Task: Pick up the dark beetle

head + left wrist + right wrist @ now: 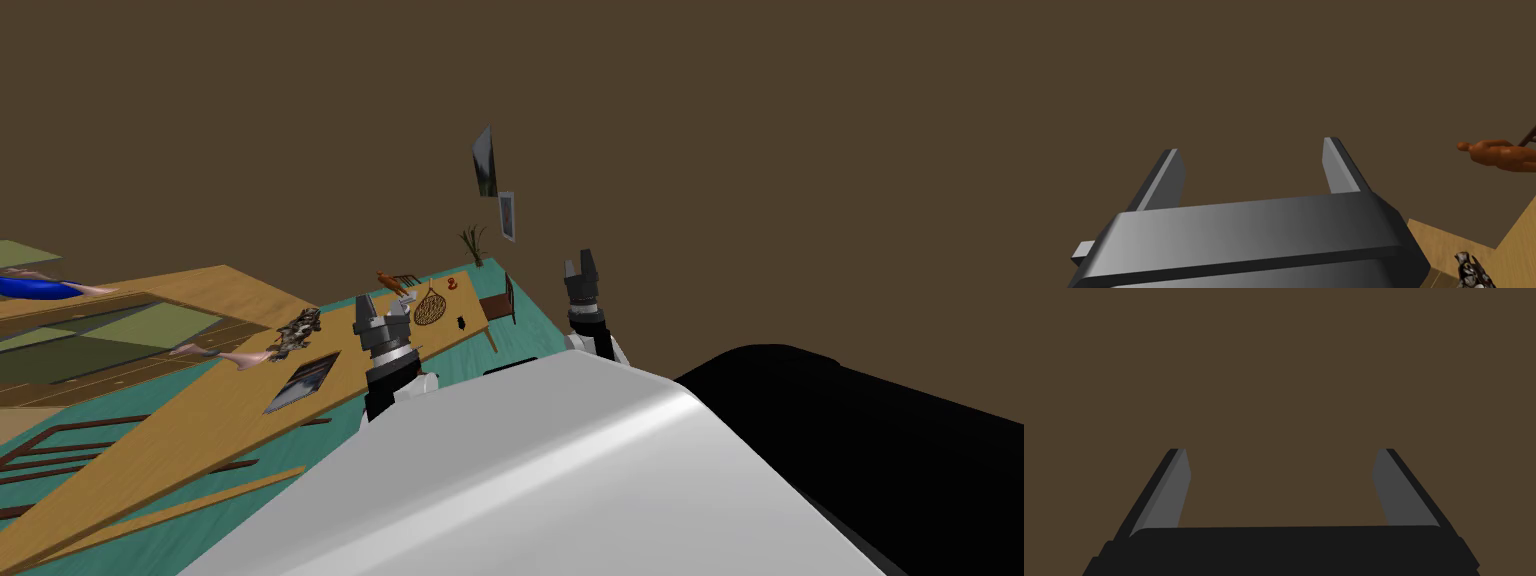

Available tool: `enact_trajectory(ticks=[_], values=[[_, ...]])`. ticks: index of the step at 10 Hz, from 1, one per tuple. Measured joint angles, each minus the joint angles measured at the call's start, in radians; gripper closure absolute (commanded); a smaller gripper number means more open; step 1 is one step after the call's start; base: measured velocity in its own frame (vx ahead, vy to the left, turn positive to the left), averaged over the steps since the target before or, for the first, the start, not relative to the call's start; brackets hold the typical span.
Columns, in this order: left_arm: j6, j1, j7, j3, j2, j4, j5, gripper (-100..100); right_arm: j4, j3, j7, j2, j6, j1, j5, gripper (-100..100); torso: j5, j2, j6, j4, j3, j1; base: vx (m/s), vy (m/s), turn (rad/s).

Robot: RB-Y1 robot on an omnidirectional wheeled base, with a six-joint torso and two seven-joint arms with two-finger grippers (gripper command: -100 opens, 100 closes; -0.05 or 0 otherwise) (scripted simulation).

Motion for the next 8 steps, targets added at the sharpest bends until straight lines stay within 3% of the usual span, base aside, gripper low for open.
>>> enact_trajectory(ticks=[3, 8], values=[[0.006, 0.018, -0.021, 0.003, 0.075, 0.005, -0.008, -100, 0.0, 0.0, 0.0, 0.0, 0.0, 0.0, 0.0, 0, 0.0, -0.001, 0.0, 0.0, 0.0, -0.001, 0.014, -0.019, -0.062], [0.04, 0.073, -0.112, 0.013, 0.193, 0.061, -0.04, -100, 0.0, 0.0, 0.0, 0.0, 0.0, 0.0, 0.0, 0, -0.001, -0.002, 0.0, -0.001, -0.001, -0.004, 0.033, -0.053, -0.117]])
